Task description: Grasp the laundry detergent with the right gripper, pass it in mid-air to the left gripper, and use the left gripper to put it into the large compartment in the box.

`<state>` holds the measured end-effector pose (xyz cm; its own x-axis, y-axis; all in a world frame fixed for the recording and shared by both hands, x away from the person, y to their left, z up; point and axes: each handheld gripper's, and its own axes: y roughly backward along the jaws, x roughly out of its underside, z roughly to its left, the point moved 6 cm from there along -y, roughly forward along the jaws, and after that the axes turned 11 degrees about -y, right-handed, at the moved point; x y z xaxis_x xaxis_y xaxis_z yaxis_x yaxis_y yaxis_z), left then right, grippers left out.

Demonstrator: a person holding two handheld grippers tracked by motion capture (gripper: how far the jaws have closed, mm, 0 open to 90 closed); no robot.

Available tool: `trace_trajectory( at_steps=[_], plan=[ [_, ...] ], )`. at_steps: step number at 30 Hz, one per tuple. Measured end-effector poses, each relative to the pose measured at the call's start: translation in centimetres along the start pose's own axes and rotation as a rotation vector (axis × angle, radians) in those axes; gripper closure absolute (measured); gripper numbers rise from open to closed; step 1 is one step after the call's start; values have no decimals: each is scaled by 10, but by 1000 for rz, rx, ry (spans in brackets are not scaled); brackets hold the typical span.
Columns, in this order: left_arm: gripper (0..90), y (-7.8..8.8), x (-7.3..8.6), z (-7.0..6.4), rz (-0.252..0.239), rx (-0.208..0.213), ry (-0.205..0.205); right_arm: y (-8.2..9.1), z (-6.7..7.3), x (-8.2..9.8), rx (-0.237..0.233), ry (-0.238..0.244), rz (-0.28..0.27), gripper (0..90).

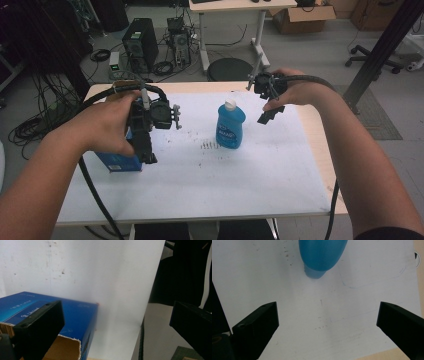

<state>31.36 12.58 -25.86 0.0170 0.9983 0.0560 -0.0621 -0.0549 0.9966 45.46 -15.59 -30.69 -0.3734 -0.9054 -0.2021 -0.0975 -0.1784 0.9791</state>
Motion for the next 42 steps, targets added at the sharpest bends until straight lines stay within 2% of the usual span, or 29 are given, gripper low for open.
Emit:
trace_trajectory(
  at_steps=[8,12,15,25,34,42],
  plan=[
    [2,-2,-1,1,3,1,1,-1,1,3,1,-12,6,41],
    [2,-3,-4,-1,4,0,-7,-3,1,5,-2,-15,-14,40],
    [2,-5,-4,-1,6,3,-12,-9,3,10,-19,-17,-4,42],
    [2,-7,-4,-1,4,5,-12,-18,3,15,-22,-33,-25,40],
    [3,-12,-3,-6,6,6,-17,-30,8,17,-38,-31,-72,40],
    [2,-13,-1,-10,7,2,-20,-45,16,15,-61,-50,-113,41]
  ],
)
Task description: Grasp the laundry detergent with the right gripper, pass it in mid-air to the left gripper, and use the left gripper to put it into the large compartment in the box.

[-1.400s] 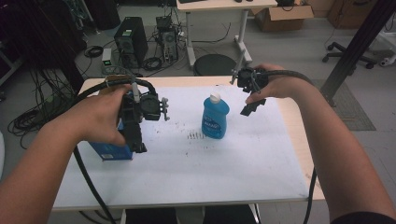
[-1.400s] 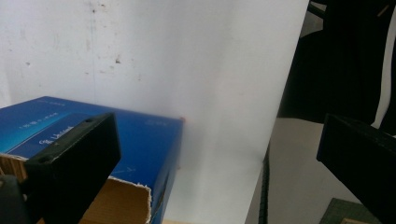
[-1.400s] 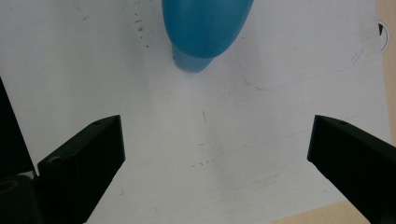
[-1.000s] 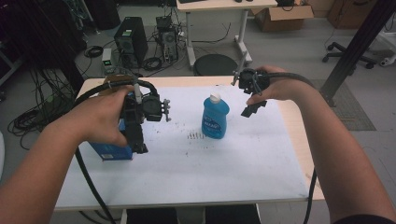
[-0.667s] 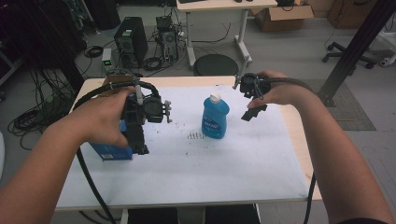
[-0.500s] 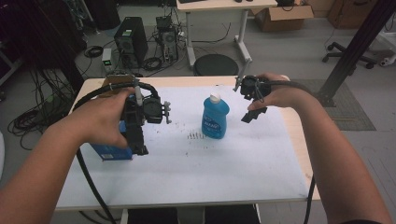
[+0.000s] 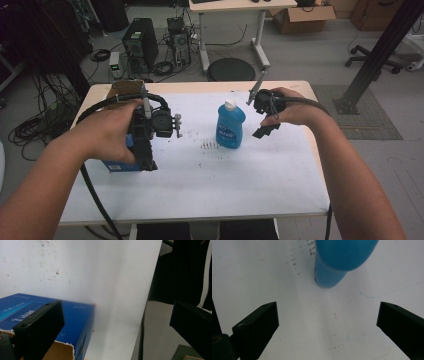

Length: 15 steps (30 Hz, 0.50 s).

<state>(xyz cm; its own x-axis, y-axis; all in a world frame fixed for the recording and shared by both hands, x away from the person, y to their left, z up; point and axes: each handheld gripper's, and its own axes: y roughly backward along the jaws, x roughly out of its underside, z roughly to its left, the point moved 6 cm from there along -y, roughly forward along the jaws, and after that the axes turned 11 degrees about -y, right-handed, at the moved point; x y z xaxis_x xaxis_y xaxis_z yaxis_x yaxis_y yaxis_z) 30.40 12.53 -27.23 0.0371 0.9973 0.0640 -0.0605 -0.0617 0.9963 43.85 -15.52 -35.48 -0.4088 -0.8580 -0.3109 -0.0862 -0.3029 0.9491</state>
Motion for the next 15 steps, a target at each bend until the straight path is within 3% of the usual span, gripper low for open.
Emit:
trace_trajectory(
  at_steps=[9,15],
  plan=[
    [2,-5,1,-5,-2,-2,6,-19,5,2,-8,-42,-48,41],
    [3,-7,3,-6,-7,1,7,-34,3,5,-4,-103,-115,39]
  ],
)
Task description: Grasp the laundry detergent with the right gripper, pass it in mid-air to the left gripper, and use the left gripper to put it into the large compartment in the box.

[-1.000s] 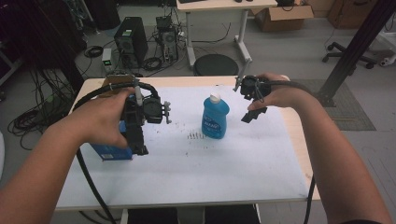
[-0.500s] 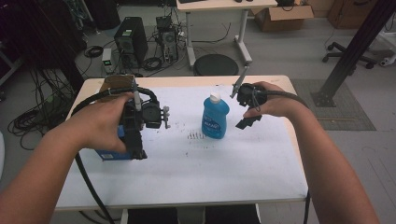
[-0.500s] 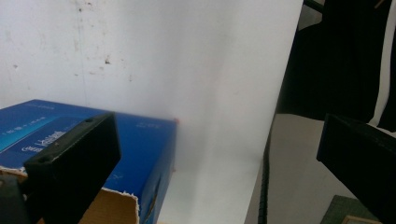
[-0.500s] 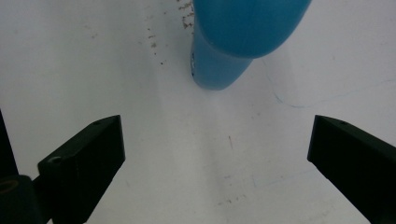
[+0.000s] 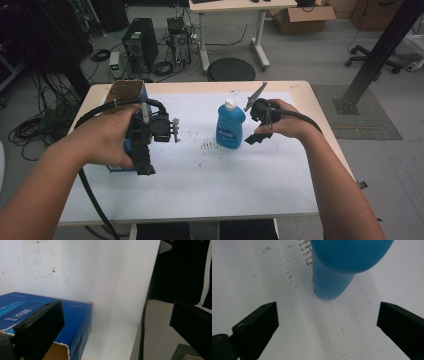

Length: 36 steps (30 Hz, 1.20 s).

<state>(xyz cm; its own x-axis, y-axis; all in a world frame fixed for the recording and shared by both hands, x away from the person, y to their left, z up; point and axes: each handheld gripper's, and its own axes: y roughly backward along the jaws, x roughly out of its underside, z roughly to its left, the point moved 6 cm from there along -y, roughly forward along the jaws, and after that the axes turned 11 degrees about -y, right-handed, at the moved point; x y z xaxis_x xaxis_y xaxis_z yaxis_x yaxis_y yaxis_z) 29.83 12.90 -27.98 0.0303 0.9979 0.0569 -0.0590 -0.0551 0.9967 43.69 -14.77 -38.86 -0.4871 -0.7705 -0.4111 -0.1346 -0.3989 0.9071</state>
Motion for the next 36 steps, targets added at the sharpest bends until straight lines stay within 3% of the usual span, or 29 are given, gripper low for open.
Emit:
trace_trajectory(
  at_steps=[3,8,30,36],
  plan=[
    [3,-1,1,0,2,1,-1,-3,-1,1,-6,-18,-22,38],
    [3,-3,1,-1,3,4,-5,-13,-4,2,-15,-55,-113,37],
    [4,-5,4,-5,10,8,-5,-37,-5,-1,-32,-117,-308,26],
    [4,-5,0,-4,3,2,-13,-46,-5,-2,-60,-111,-380,23]
  ],
)
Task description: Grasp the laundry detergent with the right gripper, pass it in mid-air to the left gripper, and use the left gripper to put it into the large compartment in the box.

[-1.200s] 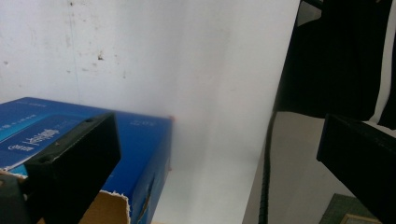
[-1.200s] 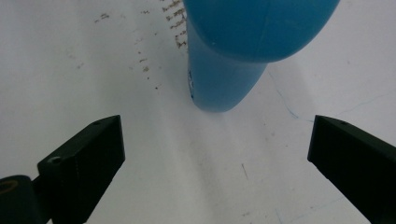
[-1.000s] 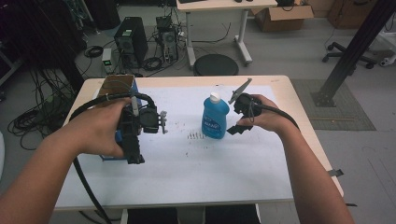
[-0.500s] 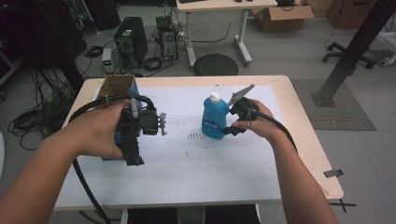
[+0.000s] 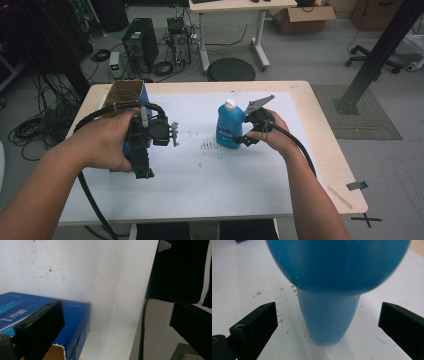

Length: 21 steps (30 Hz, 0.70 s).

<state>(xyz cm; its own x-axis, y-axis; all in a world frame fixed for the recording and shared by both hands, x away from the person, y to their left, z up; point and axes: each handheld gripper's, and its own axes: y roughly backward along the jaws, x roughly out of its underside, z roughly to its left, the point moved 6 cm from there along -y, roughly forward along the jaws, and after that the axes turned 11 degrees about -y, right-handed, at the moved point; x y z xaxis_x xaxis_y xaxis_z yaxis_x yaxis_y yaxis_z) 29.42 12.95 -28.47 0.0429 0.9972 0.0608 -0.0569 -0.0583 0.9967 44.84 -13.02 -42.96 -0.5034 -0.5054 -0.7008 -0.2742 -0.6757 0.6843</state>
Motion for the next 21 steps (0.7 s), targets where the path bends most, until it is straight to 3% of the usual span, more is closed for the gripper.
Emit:
trace_trajectory(
  at_steps=[9,21],
  plan=[
    [4,-1,-4,-1,15,11,-10,-15,0,3,-35,-12,-76,23],
    [4,-1,-5,-2,11,12,-3,-20,3,1,-67,-14,-167,23]
  ],
)
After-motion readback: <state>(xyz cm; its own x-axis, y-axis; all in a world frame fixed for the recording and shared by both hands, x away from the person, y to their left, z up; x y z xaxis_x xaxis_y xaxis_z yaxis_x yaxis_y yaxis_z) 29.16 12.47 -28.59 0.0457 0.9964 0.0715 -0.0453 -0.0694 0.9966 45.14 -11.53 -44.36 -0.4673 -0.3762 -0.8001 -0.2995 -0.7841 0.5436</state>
